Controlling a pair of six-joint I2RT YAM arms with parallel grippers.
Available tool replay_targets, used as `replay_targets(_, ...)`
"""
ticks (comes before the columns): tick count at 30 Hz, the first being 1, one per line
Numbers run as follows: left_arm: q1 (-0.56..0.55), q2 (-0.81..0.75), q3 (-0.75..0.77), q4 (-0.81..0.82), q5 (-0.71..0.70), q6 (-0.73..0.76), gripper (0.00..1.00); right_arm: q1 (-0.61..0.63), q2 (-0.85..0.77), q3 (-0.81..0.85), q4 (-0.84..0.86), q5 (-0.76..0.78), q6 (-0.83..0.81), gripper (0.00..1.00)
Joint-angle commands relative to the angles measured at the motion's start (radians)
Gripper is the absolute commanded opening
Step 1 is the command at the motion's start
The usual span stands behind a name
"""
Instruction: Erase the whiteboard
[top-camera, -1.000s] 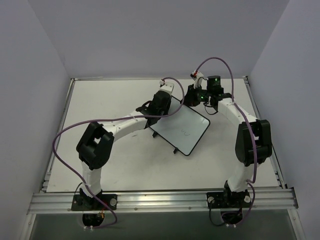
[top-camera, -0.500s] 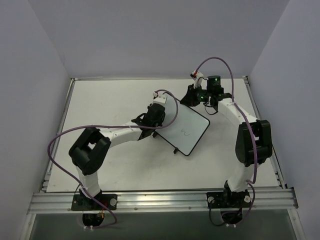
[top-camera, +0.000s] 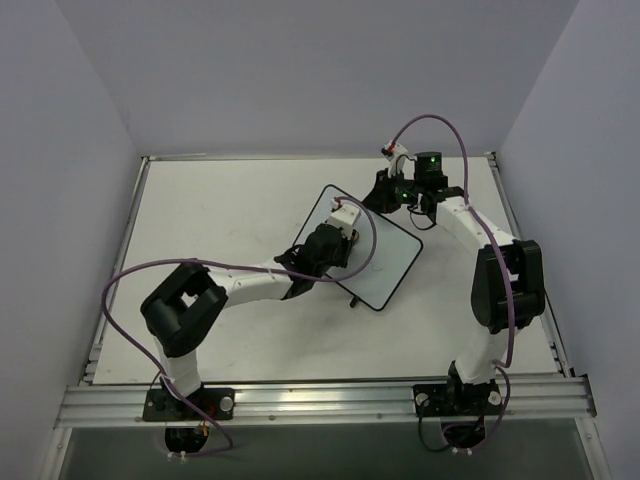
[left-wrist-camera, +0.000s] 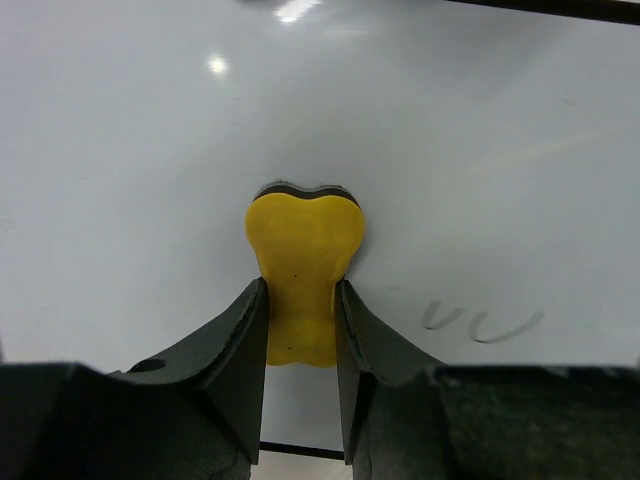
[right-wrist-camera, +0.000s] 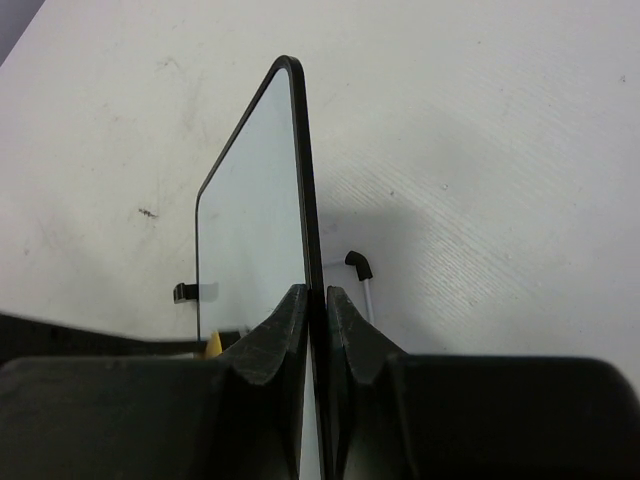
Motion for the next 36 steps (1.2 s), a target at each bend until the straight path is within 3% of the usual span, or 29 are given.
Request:
replay_targets(1,-0.076,0.044,0.004,0.066,0.129,-0.005,0.02,0.036,-0.048,-0.006,-0.006,-0.087,0.012,0.0)
replay_targets(19,-0.269,0.108,0.07,0.028,0.09,0.056,0.02,0.039,-0.051,-0.004,-0.009,-0.083,0.012,0.0)
replay_targets(25,-0.265,0.124,0.09,-0.018,0.014,0.038,0.02,0.04,-0.056,-0.002,-0.012,-0.083,0.009,0.0)
replay_targets(36,-0.158,0.064,0.043,-0.061,-0.098,-0.01,0.02,0.042,-0.057,-0.004,-0.015,-0.081,0.006,0.0)
